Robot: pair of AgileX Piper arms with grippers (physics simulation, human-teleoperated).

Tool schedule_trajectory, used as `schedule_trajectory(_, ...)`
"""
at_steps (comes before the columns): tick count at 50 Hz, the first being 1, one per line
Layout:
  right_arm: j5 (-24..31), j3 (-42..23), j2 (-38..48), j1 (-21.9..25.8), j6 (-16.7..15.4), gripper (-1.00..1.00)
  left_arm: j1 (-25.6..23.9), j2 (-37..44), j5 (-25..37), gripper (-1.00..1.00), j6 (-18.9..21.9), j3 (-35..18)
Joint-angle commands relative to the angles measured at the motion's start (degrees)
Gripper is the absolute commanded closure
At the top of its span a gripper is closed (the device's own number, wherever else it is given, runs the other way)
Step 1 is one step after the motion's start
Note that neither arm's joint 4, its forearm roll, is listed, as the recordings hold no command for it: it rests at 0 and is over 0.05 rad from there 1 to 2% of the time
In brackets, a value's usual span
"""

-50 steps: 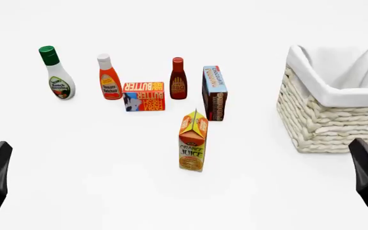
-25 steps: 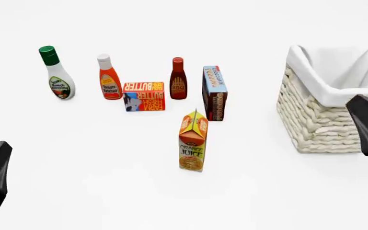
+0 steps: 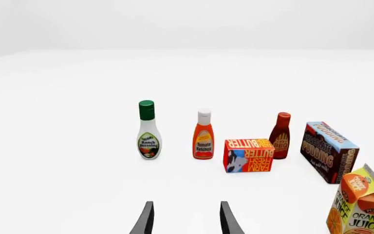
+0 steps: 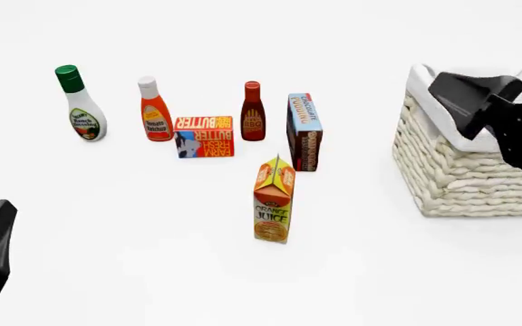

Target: Pick the orange juice and place it in the basket.

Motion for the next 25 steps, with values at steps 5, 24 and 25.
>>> schedule_trajectory(5,4.3,-6.4,10.8,3.4,4.5,-1.00,0.0,0.0,-0.1,-1.00,0.0,0.0)
schedule_trajectory(24,12.6,-14.0,20.3,6.2,8.0,-1.00,0.0,0.0,-0.1,-1.00,0.0,0.0)
schedule_trajectory(25,13.7,-15.0,21.1,6.0,7.7,-1.00,0.0,0.0,-0.1,-1.00,0.0,0.0)
